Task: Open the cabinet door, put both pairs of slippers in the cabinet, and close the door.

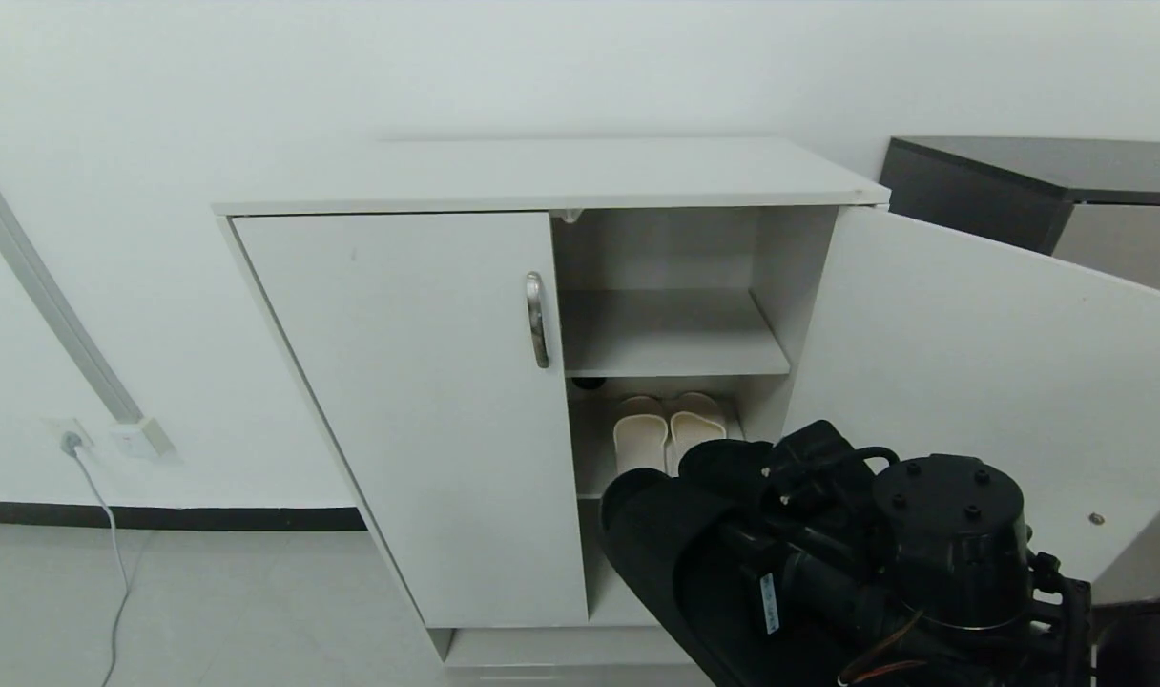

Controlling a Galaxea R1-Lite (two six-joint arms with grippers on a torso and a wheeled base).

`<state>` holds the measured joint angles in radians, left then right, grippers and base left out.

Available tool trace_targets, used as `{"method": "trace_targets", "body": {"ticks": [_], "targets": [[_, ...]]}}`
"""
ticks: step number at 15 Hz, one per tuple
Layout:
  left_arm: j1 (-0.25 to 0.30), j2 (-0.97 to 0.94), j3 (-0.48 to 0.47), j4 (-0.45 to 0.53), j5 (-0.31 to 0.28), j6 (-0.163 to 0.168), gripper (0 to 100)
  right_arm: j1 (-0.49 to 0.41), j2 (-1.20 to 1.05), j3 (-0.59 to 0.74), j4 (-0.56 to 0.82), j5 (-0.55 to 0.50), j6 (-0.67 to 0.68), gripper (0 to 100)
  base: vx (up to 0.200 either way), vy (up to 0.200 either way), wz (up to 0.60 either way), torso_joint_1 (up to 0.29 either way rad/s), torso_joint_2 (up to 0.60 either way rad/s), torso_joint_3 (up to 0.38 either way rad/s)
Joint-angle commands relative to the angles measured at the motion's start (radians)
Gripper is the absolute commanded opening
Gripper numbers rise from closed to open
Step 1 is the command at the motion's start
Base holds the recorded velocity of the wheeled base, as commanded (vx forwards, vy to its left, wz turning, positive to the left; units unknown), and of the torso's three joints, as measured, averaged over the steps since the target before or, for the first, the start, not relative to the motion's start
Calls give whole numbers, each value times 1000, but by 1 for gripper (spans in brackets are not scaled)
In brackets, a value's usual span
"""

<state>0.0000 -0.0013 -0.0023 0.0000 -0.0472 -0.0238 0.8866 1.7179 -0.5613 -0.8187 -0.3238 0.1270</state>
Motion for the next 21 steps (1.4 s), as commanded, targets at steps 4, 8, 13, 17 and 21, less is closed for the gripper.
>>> {"method": "trace_targets", "body": {"ticks": [4, 8, 13, 17, 21], "targets": [[0, 1, 1, 0, 0, -1, 0, 3, 2, 0, 0, 0, 0, 0, 0, 0, 0, -30, 437, 400], [0, 1, -1, 0, 0, -1, 0, 3, 3, 1, 0, 0, 0, 0, 0, 0, 0, 0, 128, 128], [0, 1, -1, 0, 0, -1, 0, 3, 5, 0, 0, 0, 0, 0, 0, 0, 0, 0, 0, 0], [0, 1, -1, 0, 0, -1, 0, 5, 9, 0, -2, 0, 0, 0, 0, 100, 0, 2, 2, 4], [0, 1, -1, 0, 0, -1, 0, 5, 26, -29, -30, -46, -6, 0, 0, 50, 0, -3, 1, 3]]}}
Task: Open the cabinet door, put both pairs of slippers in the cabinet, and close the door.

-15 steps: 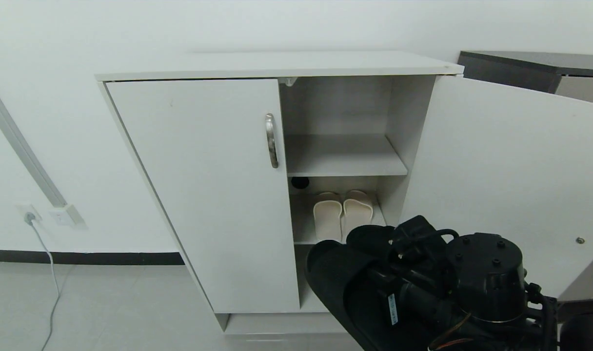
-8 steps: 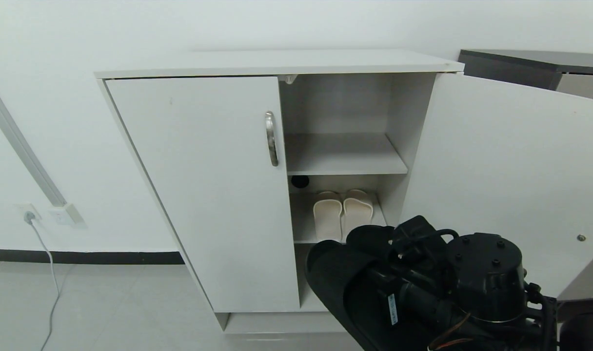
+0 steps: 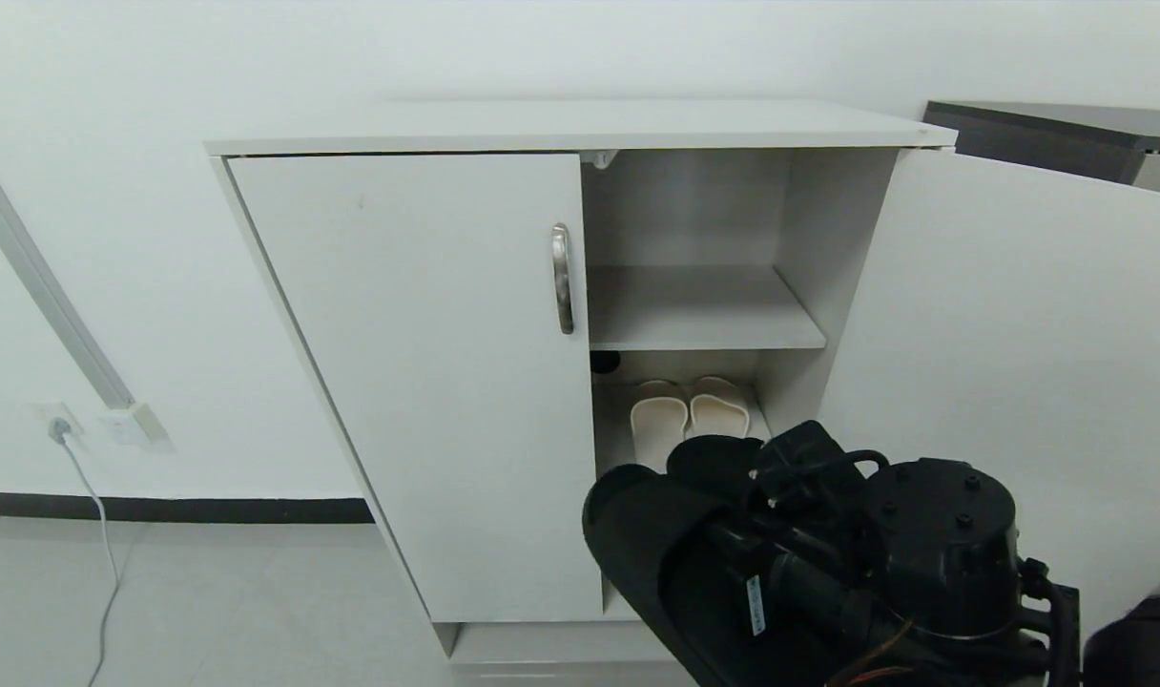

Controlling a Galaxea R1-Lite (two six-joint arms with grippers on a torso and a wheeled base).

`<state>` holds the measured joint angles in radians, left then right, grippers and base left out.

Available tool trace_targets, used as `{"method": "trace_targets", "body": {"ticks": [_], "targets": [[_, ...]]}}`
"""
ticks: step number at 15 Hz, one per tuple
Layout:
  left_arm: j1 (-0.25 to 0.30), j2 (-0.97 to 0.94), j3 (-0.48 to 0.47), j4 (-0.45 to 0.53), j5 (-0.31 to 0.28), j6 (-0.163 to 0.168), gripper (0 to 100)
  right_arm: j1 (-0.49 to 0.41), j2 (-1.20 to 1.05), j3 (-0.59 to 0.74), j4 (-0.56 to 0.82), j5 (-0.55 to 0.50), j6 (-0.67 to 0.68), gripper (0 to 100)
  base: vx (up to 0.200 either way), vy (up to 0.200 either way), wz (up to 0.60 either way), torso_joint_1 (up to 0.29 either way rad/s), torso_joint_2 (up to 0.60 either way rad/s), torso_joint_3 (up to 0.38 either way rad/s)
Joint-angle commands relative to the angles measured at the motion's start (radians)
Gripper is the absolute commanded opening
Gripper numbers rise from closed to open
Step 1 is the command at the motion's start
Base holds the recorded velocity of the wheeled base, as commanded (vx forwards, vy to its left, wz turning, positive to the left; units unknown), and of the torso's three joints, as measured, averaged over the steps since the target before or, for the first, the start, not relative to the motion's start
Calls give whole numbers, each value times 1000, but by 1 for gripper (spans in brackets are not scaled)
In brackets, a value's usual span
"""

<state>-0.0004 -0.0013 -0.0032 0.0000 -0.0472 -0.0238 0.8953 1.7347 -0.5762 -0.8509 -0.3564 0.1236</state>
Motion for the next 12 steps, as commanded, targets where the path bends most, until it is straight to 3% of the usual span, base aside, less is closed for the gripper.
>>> {"method": "trace_targets", "body": {"ticks": [1, 2, 3, 6, 10, 12], "targets": [[0, 1, 0, 0, 0, -1, 0, 2, 51, -83, 26, -151, 2, 0, 0, 0, 0, 0, 0, 0], [0, 1, 0, 0, 0, -1, 0, 14, 91, -128, 44, -297, 4, 0, 0, 0, 0, 0, 0, 0], [0, 1, 0, 0, 0, -1, 0, 28, 108, -142, 47, -351, 7, 0, 0, 0, 0, 0, 0, 0], [0, 1, 0, 0, -2, 1, 0, 56, 152, -238, 79, -386, 47, 0, 0, 0, 0, 0, 0, 0], [0, 1, 0, 0, -2, 1, 0, 53, 151, -547, 431, -510, 183, 0, 0, 0, 0, 0, 0, 0], [0, 1, 0, 0, -2, 1, 0, 43, 151, -616, 495, -533, 185, 0, 0, 0, 0, 0, 0, 0]]}}
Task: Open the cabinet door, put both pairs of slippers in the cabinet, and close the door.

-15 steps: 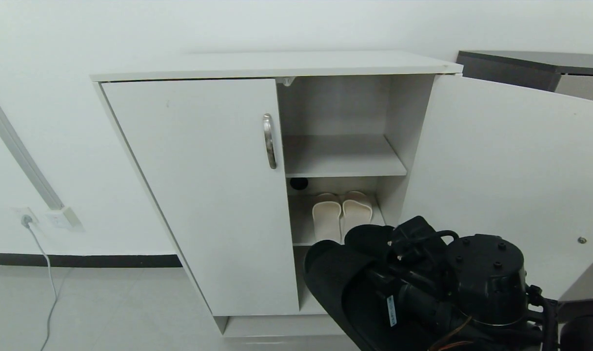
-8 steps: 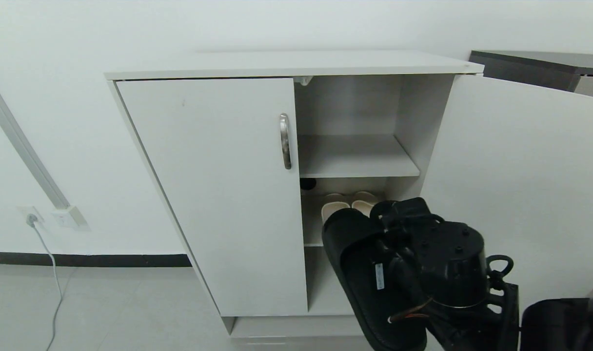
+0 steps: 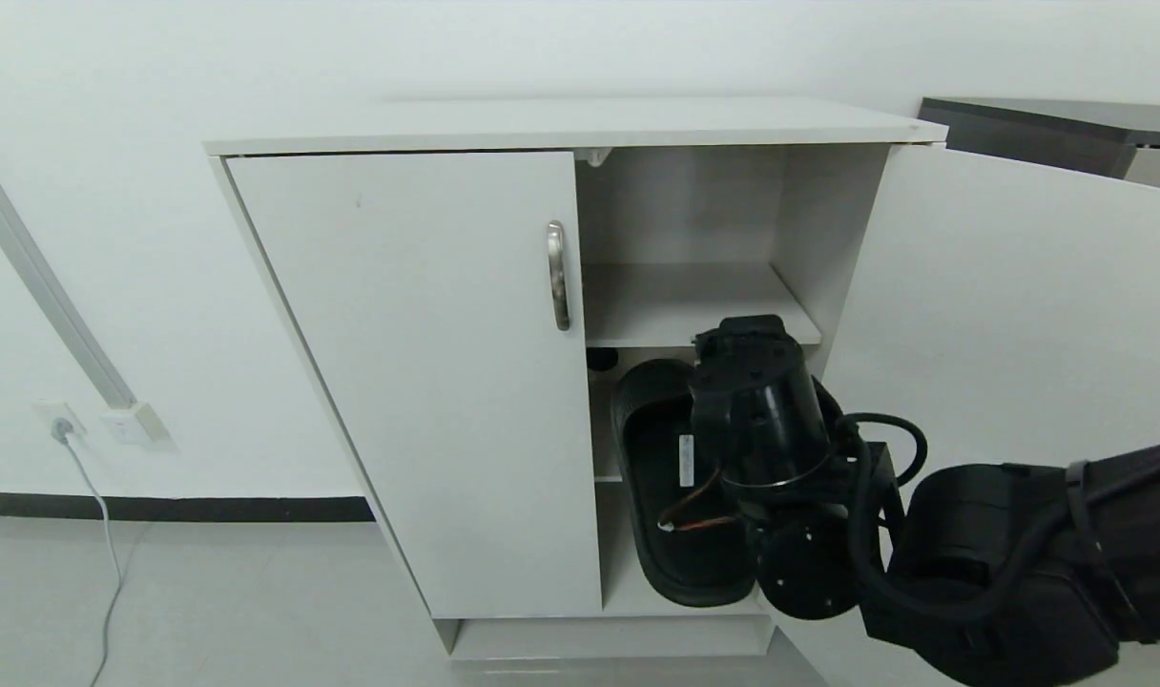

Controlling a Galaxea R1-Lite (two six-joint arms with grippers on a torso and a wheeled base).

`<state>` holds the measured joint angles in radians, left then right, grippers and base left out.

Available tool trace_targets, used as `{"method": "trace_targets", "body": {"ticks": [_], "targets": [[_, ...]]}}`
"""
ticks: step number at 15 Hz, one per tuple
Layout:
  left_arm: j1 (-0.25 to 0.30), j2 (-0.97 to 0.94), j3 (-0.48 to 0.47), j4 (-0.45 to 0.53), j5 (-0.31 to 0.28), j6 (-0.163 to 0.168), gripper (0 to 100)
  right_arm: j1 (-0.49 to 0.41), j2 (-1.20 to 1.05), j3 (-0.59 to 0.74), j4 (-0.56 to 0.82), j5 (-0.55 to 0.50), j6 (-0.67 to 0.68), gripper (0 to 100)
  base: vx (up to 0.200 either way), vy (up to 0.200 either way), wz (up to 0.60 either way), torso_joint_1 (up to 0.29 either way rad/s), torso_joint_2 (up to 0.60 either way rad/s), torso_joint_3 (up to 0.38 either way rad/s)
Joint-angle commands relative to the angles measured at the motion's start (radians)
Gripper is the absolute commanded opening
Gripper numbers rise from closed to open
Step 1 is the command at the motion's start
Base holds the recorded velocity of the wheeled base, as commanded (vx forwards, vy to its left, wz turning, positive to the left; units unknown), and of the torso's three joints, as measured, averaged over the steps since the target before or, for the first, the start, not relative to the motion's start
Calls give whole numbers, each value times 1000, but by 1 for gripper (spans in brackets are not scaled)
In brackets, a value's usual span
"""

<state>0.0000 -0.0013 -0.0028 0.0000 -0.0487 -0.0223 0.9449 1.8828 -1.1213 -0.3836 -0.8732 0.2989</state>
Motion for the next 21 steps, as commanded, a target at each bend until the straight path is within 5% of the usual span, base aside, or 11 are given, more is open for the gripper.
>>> {"method": "trace_targets", "body": {"ticks": [1, 11, 21], "targets": [[0, 1, 0, 0, 0, 1, 0, -26, 6, -111, 65, -17, 6, 0, 0, 0, 0, 0, 0, 0], [0, 1, 0, 0, 0, 1, 0, -71, 22, -140, 91, 11, 12, 0, 0, 0, 0, 0, 0, 0], [0, 1, 0, 0, 0, 1, 0, -78, 30, -143, 81, 13, 6, 0, 200, 0, 0, 3, 4, 1]]}}
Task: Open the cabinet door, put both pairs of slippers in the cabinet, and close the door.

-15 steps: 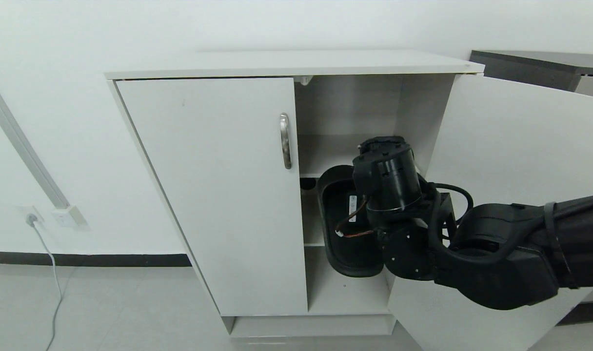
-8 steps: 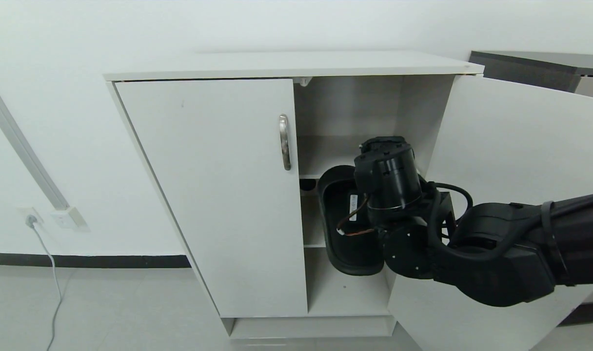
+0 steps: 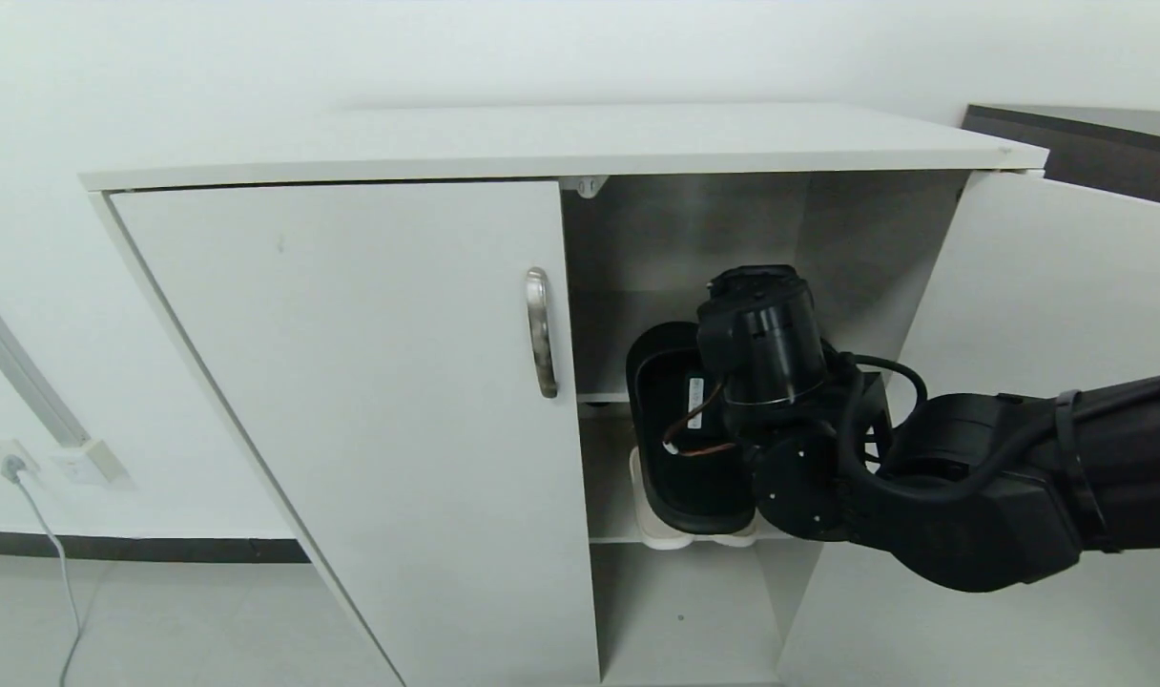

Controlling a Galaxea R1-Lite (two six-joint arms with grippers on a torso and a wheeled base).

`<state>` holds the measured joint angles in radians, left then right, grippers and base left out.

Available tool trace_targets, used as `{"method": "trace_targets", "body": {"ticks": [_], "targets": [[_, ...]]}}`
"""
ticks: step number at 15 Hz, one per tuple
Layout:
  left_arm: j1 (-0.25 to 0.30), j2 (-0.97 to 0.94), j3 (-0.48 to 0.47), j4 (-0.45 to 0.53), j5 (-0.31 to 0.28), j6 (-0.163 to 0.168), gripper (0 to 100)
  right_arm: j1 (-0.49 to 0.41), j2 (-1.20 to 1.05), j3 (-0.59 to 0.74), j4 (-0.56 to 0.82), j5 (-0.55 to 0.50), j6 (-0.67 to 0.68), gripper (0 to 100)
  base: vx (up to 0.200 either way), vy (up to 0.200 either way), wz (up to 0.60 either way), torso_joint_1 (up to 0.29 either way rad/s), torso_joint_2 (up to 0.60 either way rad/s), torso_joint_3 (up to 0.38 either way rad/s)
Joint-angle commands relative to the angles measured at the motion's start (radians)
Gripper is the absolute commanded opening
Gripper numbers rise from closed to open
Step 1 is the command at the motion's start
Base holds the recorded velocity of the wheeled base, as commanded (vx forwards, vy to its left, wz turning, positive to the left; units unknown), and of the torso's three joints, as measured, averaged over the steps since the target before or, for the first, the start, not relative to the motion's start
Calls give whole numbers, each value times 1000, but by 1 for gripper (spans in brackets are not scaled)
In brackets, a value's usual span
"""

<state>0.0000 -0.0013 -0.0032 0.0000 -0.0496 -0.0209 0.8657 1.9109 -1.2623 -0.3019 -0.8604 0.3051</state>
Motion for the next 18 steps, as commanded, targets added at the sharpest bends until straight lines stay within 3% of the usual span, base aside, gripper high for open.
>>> {"method": "trace_targets", "body": {"ticks": [1, 6, 11, 18], "targets": [[0, 1, 0, 0, 0, -1, 0, -8, 22, -12, 0, 0, -6, 0, 0, 0, 0, 0, 0, 0], [0, 1, 0, 0, 0, -2, 0, -71, 79, -75, -39, 90, -84, 0, 0, 0, 0, 0, 0, 0], [0, 1, 0, 0, 0, -2, 0, -100, 142, -193, -26, 118, -115, 0, 0, 0, 0, 0, 0, 0], [0, 1, 2, 0, 2, -2, 0, -137, 191, -396, 147, 149, -112, 0, 0, 0, 0, 0, 0, 0]]}}
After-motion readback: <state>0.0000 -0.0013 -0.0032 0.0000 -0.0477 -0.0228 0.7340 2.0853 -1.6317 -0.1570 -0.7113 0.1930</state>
